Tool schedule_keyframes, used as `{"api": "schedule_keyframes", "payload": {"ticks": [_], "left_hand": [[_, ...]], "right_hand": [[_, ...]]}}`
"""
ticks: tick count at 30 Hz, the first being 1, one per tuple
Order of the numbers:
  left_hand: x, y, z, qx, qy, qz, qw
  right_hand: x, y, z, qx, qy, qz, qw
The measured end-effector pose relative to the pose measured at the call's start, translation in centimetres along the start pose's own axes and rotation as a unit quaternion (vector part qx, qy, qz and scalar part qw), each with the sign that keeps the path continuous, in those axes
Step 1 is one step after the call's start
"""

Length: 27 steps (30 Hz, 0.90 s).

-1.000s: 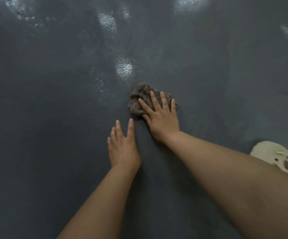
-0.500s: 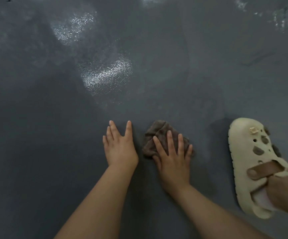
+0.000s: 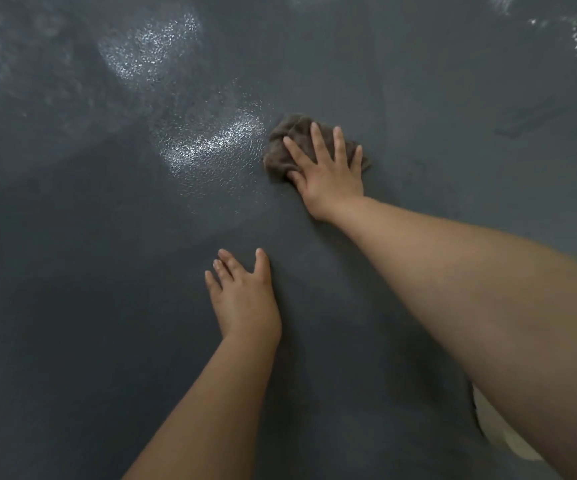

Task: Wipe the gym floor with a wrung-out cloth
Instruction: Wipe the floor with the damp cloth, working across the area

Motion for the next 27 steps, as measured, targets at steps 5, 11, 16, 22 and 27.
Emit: {"api": "schedule_keyframes", "payload": {"ticks": [5,11,16,22,27], "left_hand": [[0.0,0.2,0.1,0.003,-0.011,-0.002,1.0],[0.3,0.4,0.0,-0.005,-0.062,-0.011,0.998],[0.3,0.4,0.1,-0.008,-0.07,-0.011,0.997],[0.6,0.6,0.0,-0.013,-0.081,-0.006,0.997],[0.3,0.5,-0.4,-0.005,-0.09,-0.024,0.996]], "right_hand": [[1.4,-5.1,1.3,0.003,0.018,0.045,0.999],[5.4,-16.8,2.1,0.113,0.024,0.104,0.988],[5.6,-15.9,0.3,0.169,0.03,0.078,0.982],[2.6,-7.9,1.7,0.102,0.011,0.04,0.994],[-0.3,-2.0,4.0,0.104,0.027,0.022,0.994]]}}
Point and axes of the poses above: each hand's wrist, its own y-axis towards the middle knuckle, its own x-axis out of the palm, z = x × y, the point moved 1 cm from there along y, towards the middle knuckle, and after that the axes turned 6 degrees about z, right-handed, at the moved point
